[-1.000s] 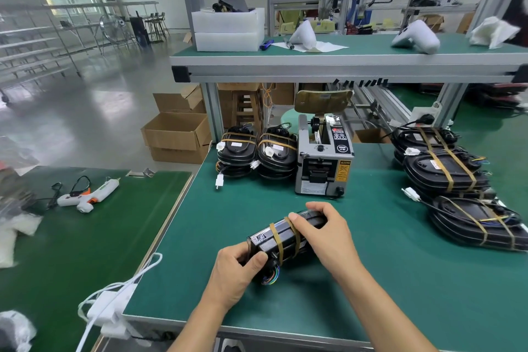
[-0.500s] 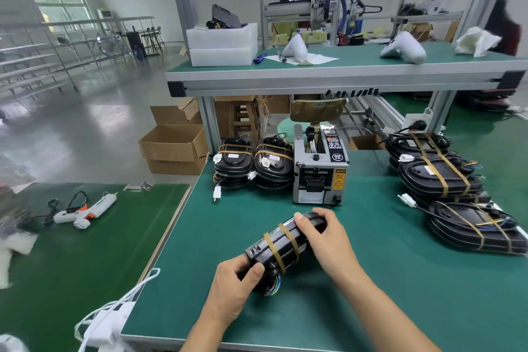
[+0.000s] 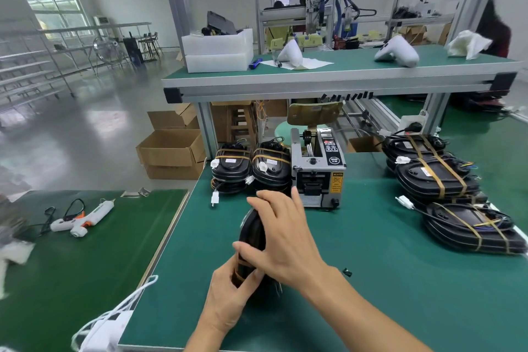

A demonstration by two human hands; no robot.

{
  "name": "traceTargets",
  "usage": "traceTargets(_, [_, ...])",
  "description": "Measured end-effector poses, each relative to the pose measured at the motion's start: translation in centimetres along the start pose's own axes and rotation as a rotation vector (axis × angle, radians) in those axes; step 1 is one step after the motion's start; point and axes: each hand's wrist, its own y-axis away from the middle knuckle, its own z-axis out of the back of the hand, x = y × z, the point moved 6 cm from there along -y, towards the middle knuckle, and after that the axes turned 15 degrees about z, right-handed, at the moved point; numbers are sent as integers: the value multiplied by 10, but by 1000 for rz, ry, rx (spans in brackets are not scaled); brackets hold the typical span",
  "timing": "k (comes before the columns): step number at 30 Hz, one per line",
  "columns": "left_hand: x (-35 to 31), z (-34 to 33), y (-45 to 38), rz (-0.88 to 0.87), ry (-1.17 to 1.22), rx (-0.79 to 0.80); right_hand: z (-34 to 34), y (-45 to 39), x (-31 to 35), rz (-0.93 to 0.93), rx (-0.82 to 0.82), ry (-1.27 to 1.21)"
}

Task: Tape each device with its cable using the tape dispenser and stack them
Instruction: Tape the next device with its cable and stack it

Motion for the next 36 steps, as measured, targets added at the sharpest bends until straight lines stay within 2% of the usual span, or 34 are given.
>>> traceTargets(3, [7, -2, -1, 41, 16, 8, 1, 2, -1, 53, -11, -101])
traceTargets(5, [11, -2, -3, 57, 16, 2, 11, 8, -12, -9, -190, -201])
traceTargets(7, [14, -3, -4, 53, 8, 4, 26, 21, -43, -235, -458, -197])
traceTargets(9, [15, -3, -4, 60, -8, 9, 26, 37, -87, -635, -584, -316])
traceTargets(11, [17, -3, -4, 61, -34, 11, 15, 47, -120, -936, -514, -414])
traceTargets(13, [16, -1, -3, 55, -43, 8, 6, 49, -140, -1039, -434, -398])
traceTargets(18, [13, -2, -2, 62, -36, 14, -10, 40, -162, -1135, -470, -434])
traceTargets(28, [10, -2, 0, 65, -22, 32, -27, 31, -168, -1164, -519, -432])
traceTargets(36, [11, -2, -1, 62, -27, 19, -30, 34, -173, -1301, -682, -527])
